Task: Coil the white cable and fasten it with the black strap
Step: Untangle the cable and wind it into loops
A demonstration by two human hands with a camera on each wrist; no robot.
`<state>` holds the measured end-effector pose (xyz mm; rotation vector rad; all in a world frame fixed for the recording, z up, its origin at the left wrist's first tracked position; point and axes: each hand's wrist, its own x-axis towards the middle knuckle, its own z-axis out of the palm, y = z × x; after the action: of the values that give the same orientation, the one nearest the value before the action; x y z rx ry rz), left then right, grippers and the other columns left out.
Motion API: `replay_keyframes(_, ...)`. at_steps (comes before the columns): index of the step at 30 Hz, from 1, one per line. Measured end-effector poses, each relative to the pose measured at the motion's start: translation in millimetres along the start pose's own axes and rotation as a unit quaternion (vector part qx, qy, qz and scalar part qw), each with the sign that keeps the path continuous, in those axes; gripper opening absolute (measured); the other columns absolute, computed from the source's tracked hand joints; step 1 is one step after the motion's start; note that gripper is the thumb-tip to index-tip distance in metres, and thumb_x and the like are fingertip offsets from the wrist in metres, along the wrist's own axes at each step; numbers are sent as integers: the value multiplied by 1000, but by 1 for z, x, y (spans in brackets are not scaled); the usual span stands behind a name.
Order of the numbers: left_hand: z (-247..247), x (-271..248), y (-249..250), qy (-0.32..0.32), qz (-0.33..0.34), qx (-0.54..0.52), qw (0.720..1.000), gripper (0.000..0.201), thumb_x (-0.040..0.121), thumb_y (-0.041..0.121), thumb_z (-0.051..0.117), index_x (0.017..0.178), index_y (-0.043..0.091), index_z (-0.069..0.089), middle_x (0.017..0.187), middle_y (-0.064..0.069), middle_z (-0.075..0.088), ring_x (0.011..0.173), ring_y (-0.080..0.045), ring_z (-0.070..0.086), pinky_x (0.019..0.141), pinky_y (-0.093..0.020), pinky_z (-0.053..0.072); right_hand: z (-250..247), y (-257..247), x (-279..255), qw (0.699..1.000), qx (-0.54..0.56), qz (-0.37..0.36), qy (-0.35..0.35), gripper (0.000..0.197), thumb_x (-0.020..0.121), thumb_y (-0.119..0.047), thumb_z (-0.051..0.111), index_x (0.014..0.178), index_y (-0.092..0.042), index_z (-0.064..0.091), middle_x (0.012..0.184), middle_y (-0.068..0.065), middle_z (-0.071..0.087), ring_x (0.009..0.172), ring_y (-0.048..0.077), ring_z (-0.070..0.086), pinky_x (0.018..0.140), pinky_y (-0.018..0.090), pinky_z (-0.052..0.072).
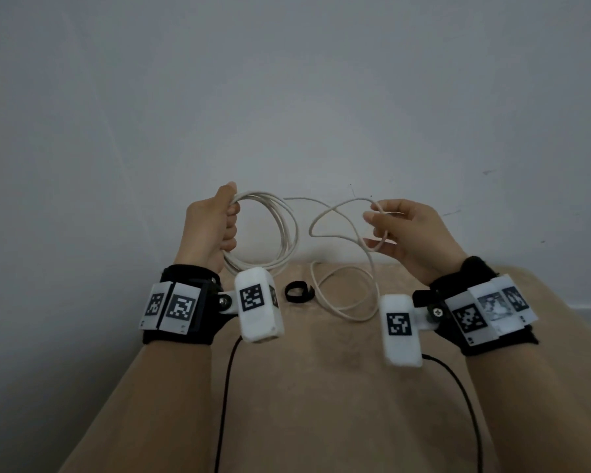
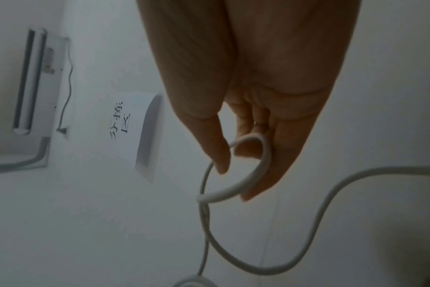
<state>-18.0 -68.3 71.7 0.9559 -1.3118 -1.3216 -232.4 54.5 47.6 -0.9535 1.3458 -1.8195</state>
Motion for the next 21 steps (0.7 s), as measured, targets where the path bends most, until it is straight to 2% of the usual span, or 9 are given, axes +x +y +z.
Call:
replay_keyframes(3, 2, 0, 0, 11, -1, -16, 1000, 42, 94, 31, 51, 57, 18, 35, 37, 11, 25, 32, -6, 16, 34, -16, 11, 4, -2, 0, 997, 72, 42, 1, 6, 90, 2, 56, 88, 5, 61, 74, 15, 61, 60, 17, 64, 60, 27, 58)
replay_keyframes(6, 2, 1, 0, 26, -2, -44, 999, 42, 94, 30, 50, 57, 18, 35, 37, 12, 26, 32, -5, 16, 34, -15, 11, 9, -1, -2, 986, 47, 157, -20, 22, 92, -15, 58, 97, 7, 56, 74, 23, 70, 65, 26, 71, 63, 32, 61)
replay_keyframes(8, 2, 1, 0, 31, 1, -51, 998, 42, 94, 30, 50, 57, 19, 35, 37, 12, 26, 32, -5, 16, 34, -15, 11, 11, 1, -5, 975, 14, 213, -67, 33, 92, -24, 60, 100, 7, 56, 85, 28, 71, 74, 31, 72, 66, 33, 61)
replay_keyframes(10, 3, 1, -1, 40, 5, -57, 998, 42, 95, 30, 50, 57, 19, 35, 37, 12, 27, 32, -5, 16, 34, -15, 11, 13, 1, -8, 965, 29, 241, -102, 39, 86, -26, 65, 102, 10, 58, 97, 31, 69, 80, 32, 72, 66, 30, 61)
replay_keyframes(12, 3, 1, 0, 45, 7, -62, 997, 41, 94, 30, 49, 57, 19, 35, 38, 12, 27, 32, -5, 16, 34, -15, 12, 14, 1, -11, 960, 76, 242, -119, 39, 80, -18, 69, 102, 13, 59, 98, 28, 68, 80, 28, 72, 64, 26, 60)
replay_keyframes(15, 2, 2, 1, 45, 9, -66, 997, 40, 94, 29, 49, 58, 19, 35, 37, 13, 26, 32, -5, 15, 34, -16, 12, 13, 2, -10, 964, 118, 215, -106, 13, 86, 4, 58, 92, 15, 61, 90, 23, 67, 75, 22, 73, 62, 21, 58)
replay_keyframes(17, 3, 1, 1, 39, 11, -63, 997, 40, 95, 29, 49, 58, 19, 35, 37, 13, 26, 32, -5, 15, 34, -16, 12, 13, 3, -9, 970, 88, 209, -86, 13, 91, 2, 53, 88, 11, 62, 88, 23, 68, 72, 23, 73, 59, 22, 58)
replay_keyframes(19, 5, 0, 0, 32, 10, -50, 998, 41, 95, 30, 49, 58, 19, 35, 37, 13, 26, 32, -5, 16, 33, -16, 12, 15, 3, -9, 973, 62, 214, -64, 18, 97, -13, 49, 86, -3, 60, 87, 23, 71, 67, 23, 73, 49, 22, 56)
replay_keyframes(21, 6, 0, -1, 28, 6, -29, 999, 41, 94, 30, 50, 57, 18, 36, 37, 12, 26, 32, -6, 16, 33, -16, 13, 16, 3, -7, 972, 73, 219, -40, 22, 100, -23, 44, 84, -13, 53, 81, 20, 73, 49, 15, 66, 35, 16, 46)
